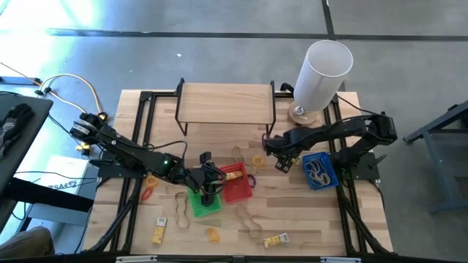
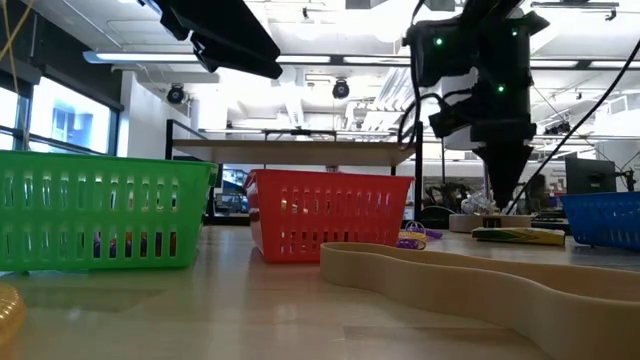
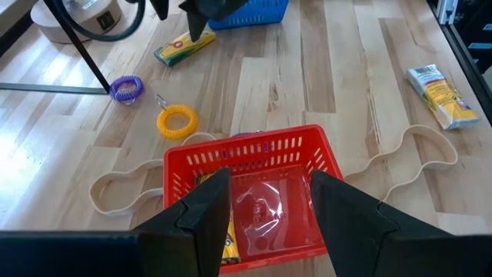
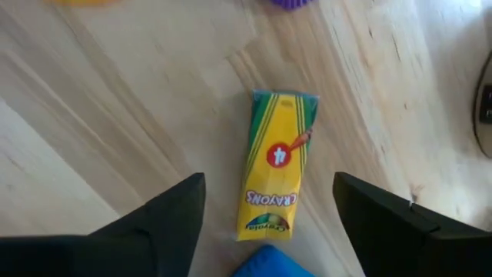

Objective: Pick & Place Office Desk Supplies
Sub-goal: Put the yellow crayon box into the red bin

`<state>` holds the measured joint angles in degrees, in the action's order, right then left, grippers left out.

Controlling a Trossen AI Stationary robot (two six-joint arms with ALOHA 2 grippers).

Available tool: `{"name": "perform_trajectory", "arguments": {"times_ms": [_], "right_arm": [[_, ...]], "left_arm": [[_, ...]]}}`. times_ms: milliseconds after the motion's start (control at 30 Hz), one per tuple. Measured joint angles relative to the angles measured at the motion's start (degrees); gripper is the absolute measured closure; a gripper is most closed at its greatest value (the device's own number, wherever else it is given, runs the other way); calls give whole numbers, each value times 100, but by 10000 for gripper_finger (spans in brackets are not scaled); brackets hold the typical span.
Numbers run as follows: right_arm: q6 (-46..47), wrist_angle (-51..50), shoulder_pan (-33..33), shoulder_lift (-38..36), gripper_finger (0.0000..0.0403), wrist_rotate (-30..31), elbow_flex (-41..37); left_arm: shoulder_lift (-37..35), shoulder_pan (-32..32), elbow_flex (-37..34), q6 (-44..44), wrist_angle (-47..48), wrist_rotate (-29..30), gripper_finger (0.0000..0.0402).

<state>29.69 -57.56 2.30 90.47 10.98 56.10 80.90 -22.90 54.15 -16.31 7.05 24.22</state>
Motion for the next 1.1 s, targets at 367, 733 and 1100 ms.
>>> {"name": "perform_trajectory", "arguments": {"times_ms": [367, 733, 1100], "right_arm": [[-500, 277, 557, -2, 124, -560, -128], [-622, 820, 607, -2, 125, -568, -708], [-777, 1740, 757, -15, 125, -989, -1214]], "left_arm": [[0, 0, 0, 2, 0, -1, 228], [0, 40, 2, 5, -2, -2, 228], [0, 70, 2, 4, -24, -2, 228]]}}
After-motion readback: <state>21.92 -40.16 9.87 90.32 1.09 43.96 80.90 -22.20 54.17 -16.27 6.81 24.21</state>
